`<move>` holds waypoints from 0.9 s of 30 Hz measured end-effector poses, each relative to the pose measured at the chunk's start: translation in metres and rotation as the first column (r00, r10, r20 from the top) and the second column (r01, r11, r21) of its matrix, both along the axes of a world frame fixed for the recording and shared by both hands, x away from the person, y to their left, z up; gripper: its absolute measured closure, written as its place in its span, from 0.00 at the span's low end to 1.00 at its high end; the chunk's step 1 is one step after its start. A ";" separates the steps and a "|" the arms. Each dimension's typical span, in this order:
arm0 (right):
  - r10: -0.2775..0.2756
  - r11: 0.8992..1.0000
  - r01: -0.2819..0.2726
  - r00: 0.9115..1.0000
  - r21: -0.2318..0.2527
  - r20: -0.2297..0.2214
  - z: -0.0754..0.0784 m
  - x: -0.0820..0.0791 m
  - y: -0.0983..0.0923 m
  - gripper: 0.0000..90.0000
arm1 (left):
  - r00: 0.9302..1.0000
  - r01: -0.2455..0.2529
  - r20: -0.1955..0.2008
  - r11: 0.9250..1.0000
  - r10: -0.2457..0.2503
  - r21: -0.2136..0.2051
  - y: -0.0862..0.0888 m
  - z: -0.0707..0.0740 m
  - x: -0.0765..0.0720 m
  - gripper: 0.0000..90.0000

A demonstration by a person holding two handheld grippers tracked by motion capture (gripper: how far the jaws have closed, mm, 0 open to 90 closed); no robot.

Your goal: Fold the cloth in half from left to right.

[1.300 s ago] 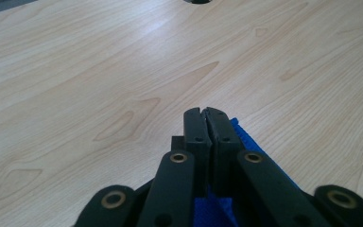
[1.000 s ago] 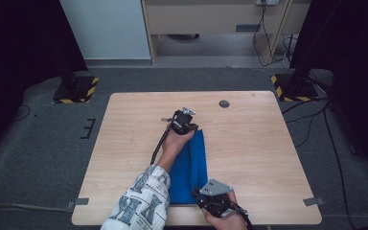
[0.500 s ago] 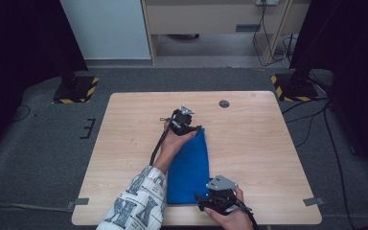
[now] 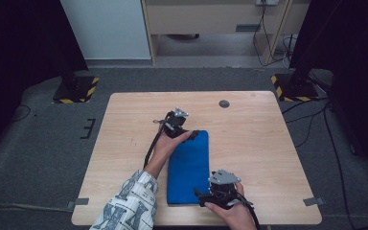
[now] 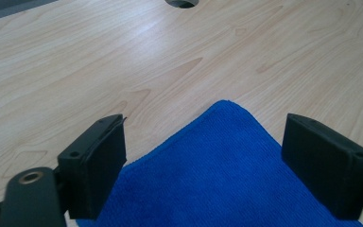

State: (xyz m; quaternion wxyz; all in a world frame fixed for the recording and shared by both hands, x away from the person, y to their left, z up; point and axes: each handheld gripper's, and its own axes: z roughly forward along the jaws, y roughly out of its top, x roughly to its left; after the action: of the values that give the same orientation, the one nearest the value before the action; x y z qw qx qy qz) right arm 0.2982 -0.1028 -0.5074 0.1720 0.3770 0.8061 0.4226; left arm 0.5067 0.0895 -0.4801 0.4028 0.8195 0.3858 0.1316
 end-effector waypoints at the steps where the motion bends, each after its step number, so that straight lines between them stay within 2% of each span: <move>1: -0.005 1.000 0.005 1.000 0.004 -0.001 0.000 0.001 0.000 0.10 | 1.000 0.000 -0.004 1.000 0.000 0.005 0.002 0.000 -0.002 0.13; 4: -0.010 1.000 0.010 1.000 0.010 -0.006 0.000 0.004 -0.002 0.09 | 1.000 0.005 -0.008 1.000 -0.005 0.010 0.007 0.001 -0.009 0.10; 12: 0.008 1.000 -0.008 1.000 -0.009 0.013 -0.001 0.012 -0.003 0.08 | 1.000 0.020 0.007 1.000 -0.020 0.008 0.025 0.003 -0.030 0.08; 18: 0.015 1.000 -0.014 1.000 -0.024 0.014 -0.004 0.015 -0.004 0.08 | 1.000 0.005 0.007 1.000 -0.005 0.013 0.038 -0.001 -0.036 0.08; 24: 0.001 1.000 -0.001 1.000 -0.013 0.021 -0.003 0.016 -0.005 0.09 | 1.000 -0.001 0.013 1.000 0.000 0.008 0.049 -0.003 -0.039 0.08; 27: -0.001 1.000 0.001 1.000 0.010 -0.009 -0.003 0.023 -0.005 0.10 | 1.000 0.010 0.015 0.999 -0.011 0.040 0.052 -0.004 -0.042 0.08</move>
State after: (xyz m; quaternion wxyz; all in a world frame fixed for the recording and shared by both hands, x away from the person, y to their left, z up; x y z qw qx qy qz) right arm 0.3209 -0.1073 -0.5103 0.1668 0.3798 0.8047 0.4247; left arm 0.4648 0.1413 -0.4840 0.3898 0.8284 0.3758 0.1433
